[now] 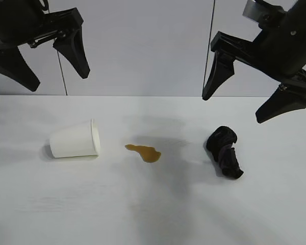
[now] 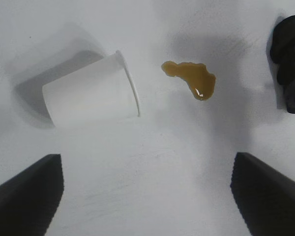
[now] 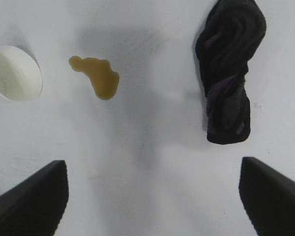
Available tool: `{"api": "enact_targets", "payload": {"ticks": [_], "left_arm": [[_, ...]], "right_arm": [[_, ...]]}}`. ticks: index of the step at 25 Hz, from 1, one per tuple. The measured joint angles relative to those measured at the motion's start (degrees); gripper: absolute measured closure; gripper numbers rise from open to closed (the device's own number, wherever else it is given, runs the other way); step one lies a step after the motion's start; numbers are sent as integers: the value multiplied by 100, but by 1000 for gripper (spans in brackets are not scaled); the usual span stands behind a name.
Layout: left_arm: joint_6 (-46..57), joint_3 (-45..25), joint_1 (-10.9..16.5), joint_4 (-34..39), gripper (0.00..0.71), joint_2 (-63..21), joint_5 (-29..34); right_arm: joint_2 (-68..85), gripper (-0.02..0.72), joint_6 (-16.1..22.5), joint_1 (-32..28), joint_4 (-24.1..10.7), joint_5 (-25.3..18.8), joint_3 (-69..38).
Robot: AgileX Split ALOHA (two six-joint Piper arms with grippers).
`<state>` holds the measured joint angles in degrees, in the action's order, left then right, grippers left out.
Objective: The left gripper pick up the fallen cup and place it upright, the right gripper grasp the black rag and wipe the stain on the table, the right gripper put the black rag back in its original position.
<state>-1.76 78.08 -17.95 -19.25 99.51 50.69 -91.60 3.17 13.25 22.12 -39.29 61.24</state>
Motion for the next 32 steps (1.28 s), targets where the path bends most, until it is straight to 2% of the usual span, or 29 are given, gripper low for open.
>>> {"api": "enact_targets", "payload": {"ticks": [7, 9, 12, 15, 18, 23, 32], "left_arm": [[-37, 0, 0, 0, 45, 0, -16], [-449, 0, 0, 59, 45, 0, -22], [-1971, 0, -45, 482, 45, 29, 52], [-4046, 0, -233, 905, 45, 213, 175], [-4998, 0, -345, 930, 45, 510, -3], [-5523, 0, -349, 936, 45, 949, -595], [-6088, 0, -349, 595, 45, 1685, -958]], "right_arm": [[0, 51, 0, 0, 0, 17, 0], [0, 51, 0, 0, 0, 17, 0], [0, 51, 0, 0, 0, 17, 0], [0, 51, 0, 0, 0, 0, 0], [0, 51, 0, 0, 0, -7, 0], [0, 51, 0, 0, 0, -20, 0], [0, 51, 0, 0, 0, -24, 0]]}}
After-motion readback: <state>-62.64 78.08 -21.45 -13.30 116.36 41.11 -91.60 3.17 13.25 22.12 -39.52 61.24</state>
